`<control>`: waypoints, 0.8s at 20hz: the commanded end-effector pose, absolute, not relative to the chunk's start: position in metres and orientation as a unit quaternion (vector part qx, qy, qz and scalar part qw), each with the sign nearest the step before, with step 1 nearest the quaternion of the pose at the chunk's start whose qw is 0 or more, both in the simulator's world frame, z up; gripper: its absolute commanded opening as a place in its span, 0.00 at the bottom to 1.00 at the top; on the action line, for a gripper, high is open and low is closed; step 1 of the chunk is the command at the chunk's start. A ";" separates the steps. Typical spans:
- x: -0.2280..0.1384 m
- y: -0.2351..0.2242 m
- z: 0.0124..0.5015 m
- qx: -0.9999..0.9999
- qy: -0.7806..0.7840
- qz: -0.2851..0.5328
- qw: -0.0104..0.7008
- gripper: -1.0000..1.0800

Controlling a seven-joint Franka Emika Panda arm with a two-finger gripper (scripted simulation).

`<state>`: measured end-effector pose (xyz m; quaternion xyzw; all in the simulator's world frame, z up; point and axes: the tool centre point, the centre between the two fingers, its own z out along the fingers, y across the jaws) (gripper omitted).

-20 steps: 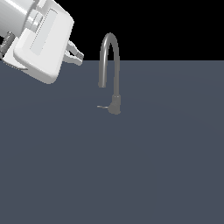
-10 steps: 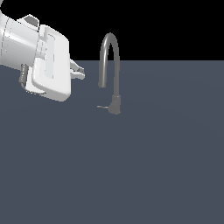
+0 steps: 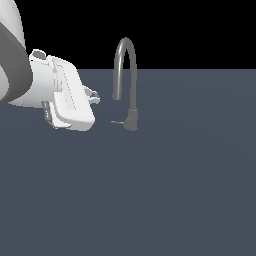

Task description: Turn on the faucet by rotating a designated handle.

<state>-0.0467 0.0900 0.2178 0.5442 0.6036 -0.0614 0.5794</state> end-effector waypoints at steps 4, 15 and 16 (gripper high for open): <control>-0.039 0.088 0.197 0.490 0.626 -0.064 0.603 0.00; -0.023 0.080 0.155 0.377 0.662 -0.071 0.644 0.00; -0.022 0.079 0.152 0.366 0.664 -0.071 0.648 0.00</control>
